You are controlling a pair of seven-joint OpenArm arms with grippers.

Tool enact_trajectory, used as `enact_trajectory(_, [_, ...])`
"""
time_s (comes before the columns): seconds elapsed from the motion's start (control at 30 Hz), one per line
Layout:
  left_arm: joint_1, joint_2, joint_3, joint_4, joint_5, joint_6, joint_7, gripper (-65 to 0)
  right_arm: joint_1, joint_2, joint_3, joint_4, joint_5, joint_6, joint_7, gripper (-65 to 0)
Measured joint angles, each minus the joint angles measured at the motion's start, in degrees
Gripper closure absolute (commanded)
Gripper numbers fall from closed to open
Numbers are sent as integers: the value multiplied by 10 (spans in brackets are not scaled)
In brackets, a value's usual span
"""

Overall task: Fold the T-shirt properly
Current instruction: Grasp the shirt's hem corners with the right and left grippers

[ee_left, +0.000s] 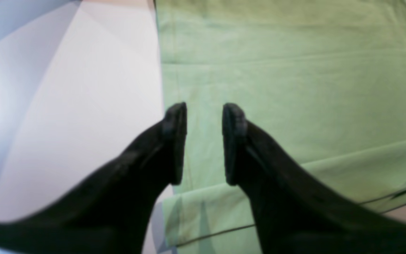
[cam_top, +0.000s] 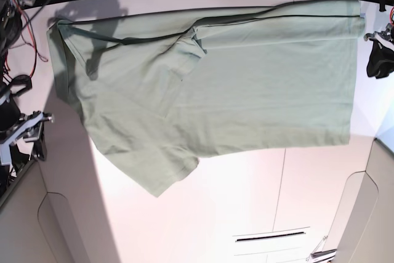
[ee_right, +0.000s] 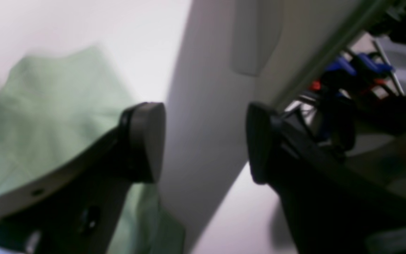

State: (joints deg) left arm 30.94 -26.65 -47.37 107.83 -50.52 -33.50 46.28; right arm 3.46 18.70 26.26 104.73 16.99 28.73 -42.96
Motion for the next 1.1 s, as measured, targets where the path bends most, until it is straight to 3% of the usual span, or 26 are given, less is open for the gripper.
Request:
enact_trajectory(0.23, [0, 1, 0, 0, -1, 0, 0, -203, 159, 5, -39, -337, 44, 17, -8, -356])
enact_trajectory(0.4, [0, 1, 0, 0, -1, 0, 0, -203, 226, 3, -127, -538, 104, 38, -15, -356])
enact_trajectory(0.57, [0, 1, 0, 0, 1, 0, 0, -203, 245, -8, -206, -582, 115, 41, 4, -356])
enact_trajectory(0.7, [0, 1, 0, 0, 0, 0, 0, -203, 245, -21, -225, -582, 121, 43, 10, -352])
enact_trajectory(0.77, [0, 1, 0, 0, 0, 0, 0, -203, 245, -26, -225, -582, 121, 43, 9, -278])
enact_trajectory(0.87, [0, 1, 0, 0, 0, 0, 0, -230, 244, -28, -226, -582, 119, 41, 0, -3])
enact_trajectory(0.97, [0, 1, 0, 0, 0, 0, -22, -276, 242, -28, -226, -582, 119, 41, 3, 0])
enact_trajectory(1.1, [-41, 2, 0, -16, 26, -4, -32, -276, 242, -28, -226, -582, 120, 41, 3, 0])
